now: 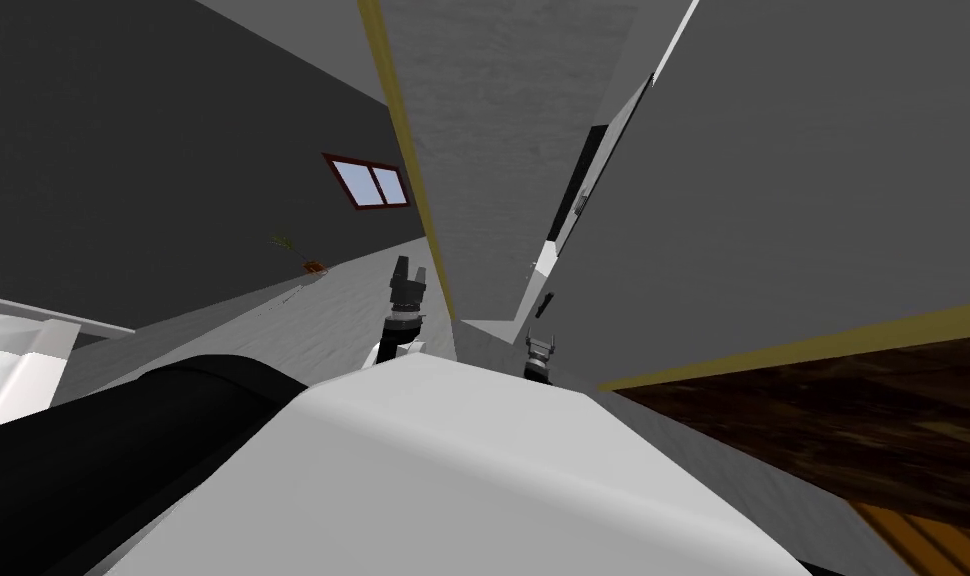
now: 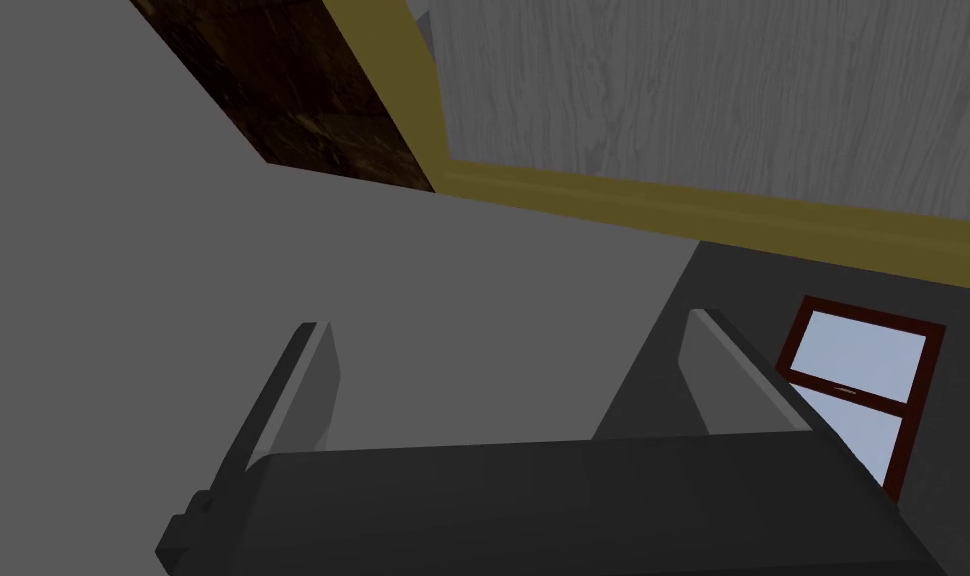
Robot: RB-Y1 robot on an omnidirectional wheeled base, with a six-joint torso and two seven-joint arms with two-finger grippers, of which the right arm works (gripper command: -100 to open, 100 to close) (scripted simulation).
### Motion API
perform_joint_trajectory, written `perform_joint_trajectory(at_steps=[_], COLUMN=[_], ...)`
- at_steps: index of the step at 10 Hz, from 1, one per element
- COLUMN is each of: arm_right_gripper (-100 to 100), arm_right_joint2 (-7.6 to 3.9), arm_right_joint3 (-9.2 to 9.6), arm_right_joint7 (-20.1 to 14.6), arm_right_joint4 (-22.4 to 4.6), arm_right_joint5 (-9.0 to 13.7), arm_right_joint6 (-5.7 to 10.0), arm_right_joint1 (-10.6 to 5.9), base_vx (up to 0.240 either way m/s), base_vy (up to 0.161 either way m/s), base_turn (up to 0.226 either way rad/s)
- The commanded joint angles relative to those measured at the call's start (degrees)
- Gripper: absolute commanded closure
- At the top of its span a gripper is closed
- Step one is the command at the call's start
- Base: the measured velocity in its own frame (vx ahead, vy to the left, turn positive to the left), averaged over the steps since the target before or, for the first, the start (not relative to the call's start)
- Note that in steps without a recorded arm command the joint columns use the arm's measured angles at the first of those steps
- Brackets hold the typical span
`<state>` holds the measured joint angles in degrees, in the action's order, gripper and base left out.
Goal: Push the door open
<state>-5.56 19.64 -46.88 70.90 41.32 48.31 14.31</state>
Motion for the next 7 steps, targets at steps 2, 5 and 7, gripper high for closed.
perform_joint_trajectory(at_steps=[2, 5, 7], arm_right_gripper=[-100, -100, -100], arm_right_joint2=[0.14, 0.27, 0.37], arm_right_joint3=[0.90, 2.00, 2.67], arm_right_joint7=[-2.62, -5.60, -7.39], arm_right_joint4=[-3.00, -6.17, -8.08], arm_right_joint5=[1.64, 3.76, 5.04], arm_right_joint6=[1.48, 2.95, 3.84], arm_right_joint1=[-0.79, -1.48, -1.89], base_vx=[0.072, 0.109, 0.092], base_vy=[-0.060, -0.076, -0.079], base_turn=[0.055, 0.071, 0.046])
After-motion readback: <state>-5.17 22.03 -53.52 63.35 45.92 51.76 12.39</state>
